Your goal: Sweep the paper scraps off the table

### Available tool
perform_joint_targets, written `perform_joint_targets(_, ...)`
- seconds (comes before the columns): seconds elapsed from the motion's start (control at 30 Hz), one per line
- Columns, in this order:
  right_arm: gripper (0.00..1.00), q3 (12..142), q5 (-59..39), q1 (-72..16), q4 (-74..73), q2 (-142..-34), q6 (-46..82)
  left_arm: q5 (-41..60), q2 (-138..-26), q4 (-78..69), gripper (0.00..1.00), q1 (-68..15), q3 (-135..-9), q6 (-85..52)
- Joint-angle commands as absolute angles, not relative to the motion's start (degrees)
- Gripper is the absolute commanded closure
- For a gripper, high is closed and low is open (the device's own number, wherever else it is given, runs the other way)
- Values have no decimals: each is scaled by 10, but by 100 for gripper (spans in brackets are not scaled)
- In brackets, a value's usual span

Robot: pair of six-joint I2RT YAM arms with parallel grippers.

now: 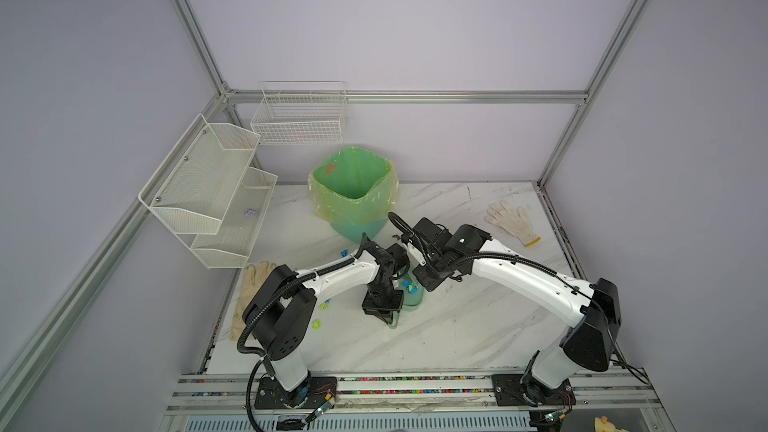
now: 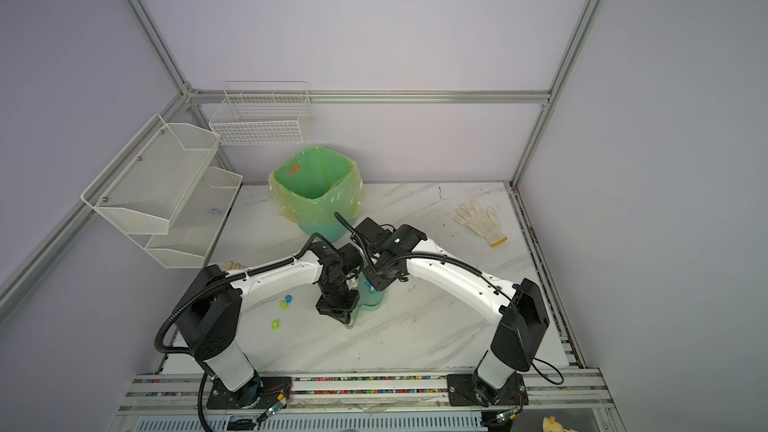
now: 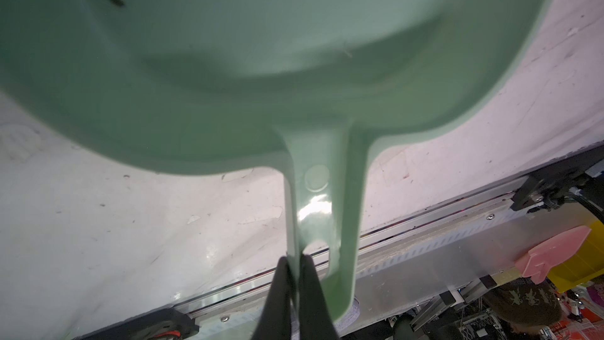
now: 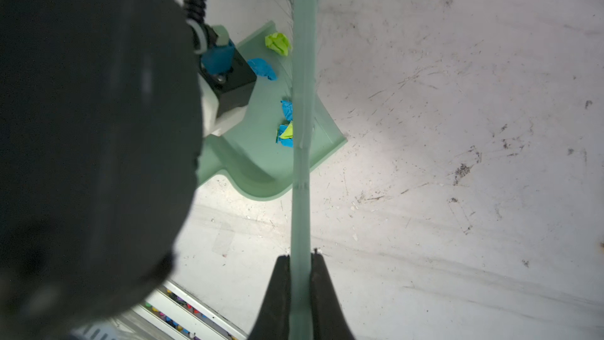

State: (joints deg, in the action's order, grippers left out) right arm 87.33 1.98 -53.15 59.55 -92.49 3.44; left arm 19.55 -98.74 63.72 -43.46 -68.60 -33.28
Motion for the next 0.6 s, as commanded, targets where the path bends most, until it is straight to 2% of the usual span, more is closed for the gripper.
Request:
perform_joint_targets(0.0, 100, 880, -24, -555, 603, -901, 41, 195, -982, 623, 100, -431, -668, -318)
perform_joint_targets(0.33, 100, 895, 29, -527, 586, -867, 78, 194, -980, 622, 100, -423, -668, -309)
perform_joint_targets(0.57, 100, 899, 32, -497, 520, -900, 57, 201, -967, 622, 100, -416, -653, -310)
